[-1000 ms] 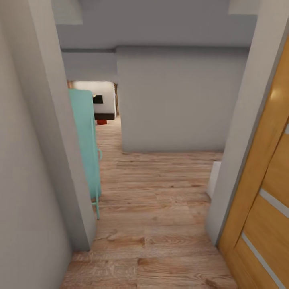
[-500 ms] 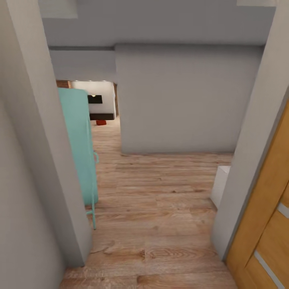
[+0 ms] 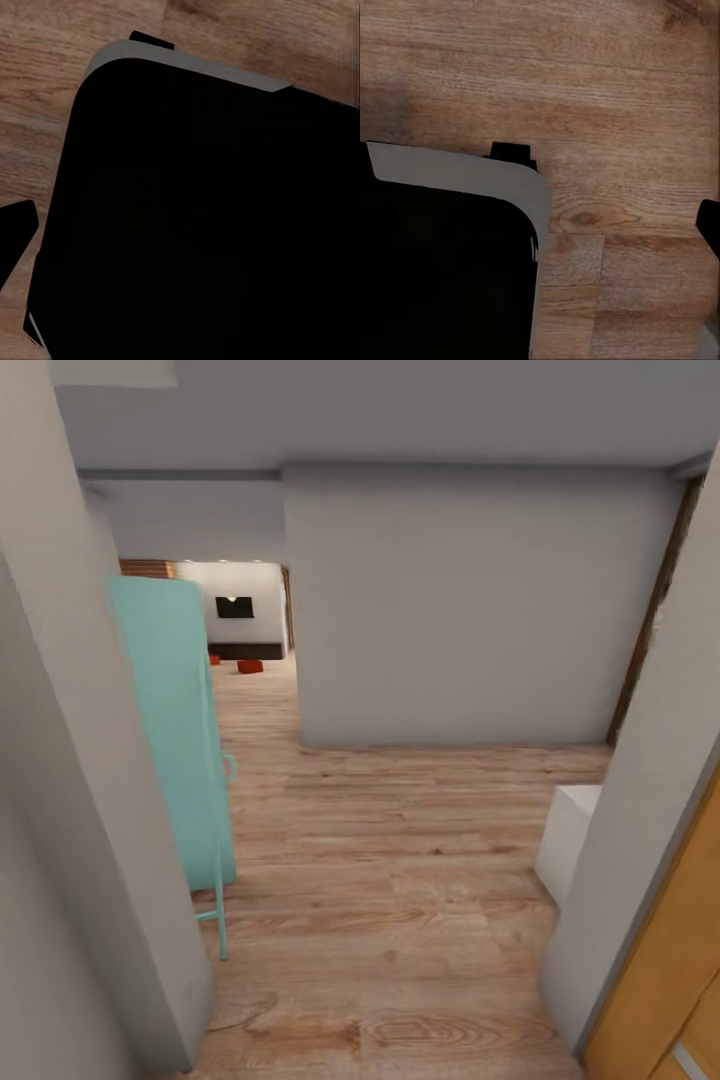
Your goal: Move the two storage containers from the living room to the garage. In the garage, place one container on the floor and stack the other container on top of it (either order is fine).
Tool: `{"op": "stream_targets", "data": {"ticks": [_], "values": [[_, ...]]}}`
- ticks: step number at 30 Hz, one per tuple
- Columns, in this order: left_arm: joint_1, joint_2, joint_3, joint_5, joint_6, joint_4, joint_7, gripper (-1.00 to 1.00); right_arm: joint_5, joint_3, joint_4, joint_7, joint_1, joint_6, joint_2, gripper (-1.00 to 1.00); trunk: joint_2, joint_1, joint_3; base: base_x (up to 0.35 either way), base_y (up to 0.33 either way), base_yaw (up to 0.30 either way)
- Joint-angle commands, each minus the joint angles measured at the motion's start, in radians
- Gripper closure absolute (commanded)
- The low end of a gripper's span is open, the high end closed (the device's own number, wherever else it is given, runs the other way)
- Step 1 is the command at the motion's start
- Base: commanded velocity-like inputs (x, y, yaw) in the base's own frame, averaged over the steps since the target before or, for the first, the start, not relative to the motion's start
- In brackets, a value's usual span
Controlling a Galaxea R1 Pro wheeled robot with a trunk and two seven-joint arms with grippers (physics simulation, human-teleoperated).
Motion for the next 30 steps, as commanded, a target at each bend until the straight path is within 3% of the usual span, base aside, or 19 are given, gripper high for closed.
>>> {"op": "stream_targets", "data": {"ticks": [1,30], "values": [[0.0,0.0,0.005,0.002,-0.003,0.0,0.0,-1.0,-0.009,0.008,0.003,-0.001,-0.001,-0.006,0.0,-1.0,0.0,0.001,-0.001,0.322,-0.073,0.0],[0.0,-0.003,0.005,0.001,-0.011,0.0,0.002,-1.0,-0.004,0.015,0.003,0.001,-0.001,-0.006,0.009,-1.0,0.0,0.001,-0.001,0.322,-0.084,0.0]]}}
